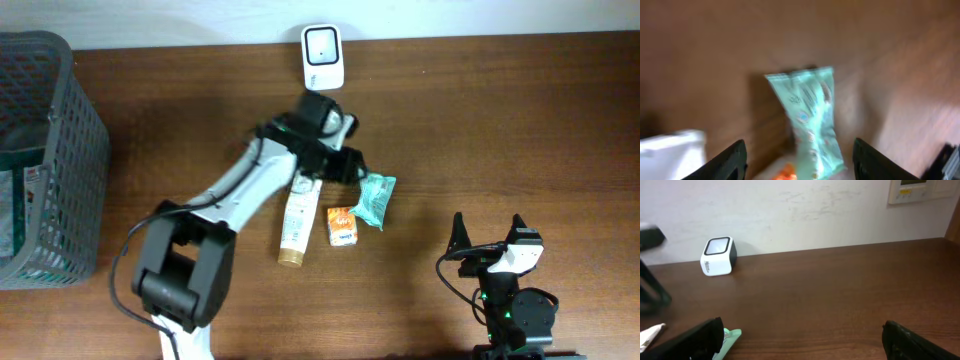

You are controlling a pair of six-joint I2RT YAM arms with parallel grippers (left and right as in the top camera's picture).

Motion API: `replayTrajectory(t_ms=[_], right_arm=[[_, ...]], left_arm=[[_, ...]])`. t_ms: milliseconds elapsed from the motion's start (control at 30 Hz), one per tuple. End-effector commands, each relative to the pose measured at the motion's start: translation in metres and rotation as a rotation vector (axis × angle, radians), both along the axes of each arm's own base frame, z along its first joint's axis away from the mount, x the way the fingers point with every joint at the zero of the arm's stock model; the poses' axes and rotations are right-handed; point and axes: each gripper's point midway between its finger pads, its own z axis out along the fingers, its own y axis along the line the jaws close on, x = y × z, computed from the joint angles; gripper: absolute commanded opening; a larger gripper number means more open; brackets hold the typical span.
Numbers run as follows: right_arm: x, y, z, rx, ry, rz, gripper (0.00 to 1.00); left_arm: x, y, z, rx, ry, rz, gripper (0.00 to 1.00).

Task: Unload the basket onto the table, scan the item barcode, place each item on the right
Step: 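Carry the wipes packet out and place it right of the tissues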

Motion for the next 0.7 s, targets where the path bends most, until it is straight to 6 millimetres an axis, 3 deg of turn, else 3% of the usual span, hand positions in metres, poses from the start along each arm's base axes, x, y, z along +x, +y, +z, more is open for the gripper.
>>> replayTrajectory(t_ms=[0, 33, 100, 167, 233, 333, 400, 500, 600, 667], right_arm=[[0.000, 0.002, -0.003, 0.007, 0.003, 0.007, 0.98], [0.000, 0.002, -0.003, 0.007, 0.003, 0.007, 0.98], [0.000, 0.002, -0.003, 0.007, 0.003, 0.007, 0.98], [0.000, 0.002, -0.003, 0.007, 0.003, 0.007, 0.98], [0.000, 0.002, -0.003, 0.007, 0.003, 0.007, 0.98], [0.000, 0.002, -0.003, 0.007, 0.003, 0.007, 0.98], [0.000, 0.002, -0.003, 0.007, 0.003, 0.007, 0.98], [0.000, 0.002, -0.003, 0.007, 0.003, 0.007, 0.98], [0.000, 0.002, -0.003, 0.007, 0.003, 0.007, 0.98], [0.000, 0.002, -0.003, 0.007, 0.003, 0.007, 0.98]], left_arm=[[0.029, 0.029, 0.097, -0.041, -0.240, -0.028, 0.60], [0.031, 0.045, 0.118, -0.011, -0.278, 0.001, 0.59], [0.033, 0.071, 0.142, 0.046, -0.333, 0.067, 0.59], [0.035, 0.096, 0.172, 0.060, -0.425, 0.092, 0.70], [0.038, 0.122, 0.197, 0.063, -0.464, 0.153, 0.72], [0.046, 0.184, 0.252, 0.103, -0.546, 0.265, 0.72], [0.050, 0.209, 0.285, 0.104, -0.613, 0.327, 0.73], [0.051, 0.236, 0.316, 0.112, -0.683, 0.393, 0.74], [0.050, 0.270, 0.333, 0.134, -0.717, 0.469, 0.76], [0.045, 0.313, 0.344, 0.170, -0.730, 0.565, 0.75]])
